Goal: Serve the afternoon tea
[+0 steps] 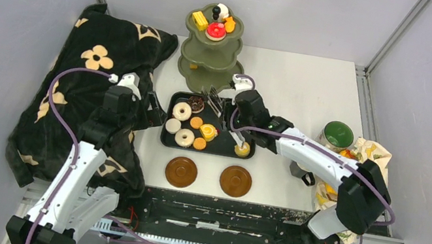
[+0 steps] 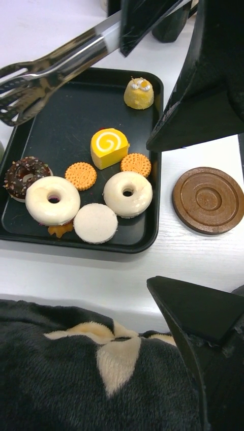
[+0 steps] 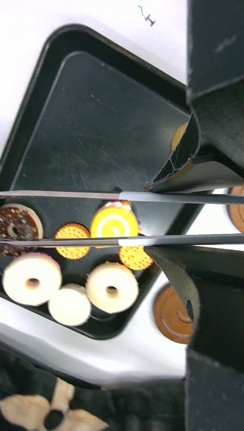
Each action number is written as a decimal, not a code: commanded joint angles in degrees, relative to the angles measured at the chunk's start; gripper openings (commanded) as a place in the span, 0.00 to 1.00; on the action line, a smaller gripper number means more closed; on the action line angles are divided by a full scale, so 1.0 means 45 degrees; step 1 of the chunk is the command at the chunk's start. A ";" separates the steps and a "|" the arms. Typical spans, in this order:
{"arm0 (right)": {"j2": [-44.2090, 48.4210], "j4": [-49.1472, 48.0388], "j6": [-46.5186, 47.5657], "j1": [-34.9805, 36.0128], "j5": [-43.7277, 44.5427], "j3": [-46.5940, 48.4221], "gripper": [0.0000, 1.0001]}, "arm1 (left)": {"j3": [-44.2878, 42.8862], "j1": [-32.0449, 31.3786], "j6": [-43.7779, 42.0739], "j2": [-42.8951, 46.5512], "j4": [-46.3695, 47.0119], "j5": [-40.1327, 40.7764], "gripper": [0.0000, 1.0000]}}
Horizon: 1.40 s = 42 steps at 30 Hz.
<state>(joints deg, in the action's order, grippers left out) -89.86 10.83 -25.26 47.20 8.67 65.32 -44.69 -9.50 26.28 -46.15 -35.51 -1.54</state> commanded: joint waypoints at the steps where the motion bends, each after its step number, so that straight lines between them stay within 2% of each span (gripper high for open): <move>1: 0.1111 0.0187 -0.0231 0.0058 -0.1930 -0.0380 0.44 | -0.0890 -0.0038 -0.0777 -0.0058 0.0200 0.0698 0.99; 5: 0.1021 0.0435 -0.0580 0.0058 -0.3727 -0.0158 0.45 | -0.1024 -0.0043 -0.0654 -0.0152 0.0190 0.0472 0.99; 11: 0.0444 0.0431 -0.1670 0.0058 -0.4439 0.0184 0.45 | -0.0888 -0.0054 -0.0576 -0.0009 0.0205 0.0612 0.99; 19: -0.0027 0.0425 -0.1906 0.0058 -0.3955 0.0427 0.47 | -0.0488 -0.0056 -0.0368 0.0214 0.0216 0.0626 0.99; 34: -0.1434 -0.0823 -0.3506 0.0068 -0.4437 0.0927 0.46 | -0.0341 -0.0040 -0.0664 -0.0046 0.0469 0.0475 0.99; 37: -0.1247 -0.1287 -0.3649 0.0058 -0.4405 0.0489 0.41 | -0.0226 -0.0030 -0.0703 0.0029 0.0537 0.0516 0.99; 42: -0.0769 -0.1643 -0.3872 0.0058 -0.4124 -0.0179 0.24 | -0.0175 -0.0045 -0.0705 0.0036 0.0568 0.0508 0.99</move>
<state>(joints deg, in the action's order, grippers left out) -96.60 8.73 -41.17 47.24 -10.39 65.63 -45.67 -9.50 25.58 -46.50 -35.44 1.15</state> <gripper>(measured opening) 0.299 0.991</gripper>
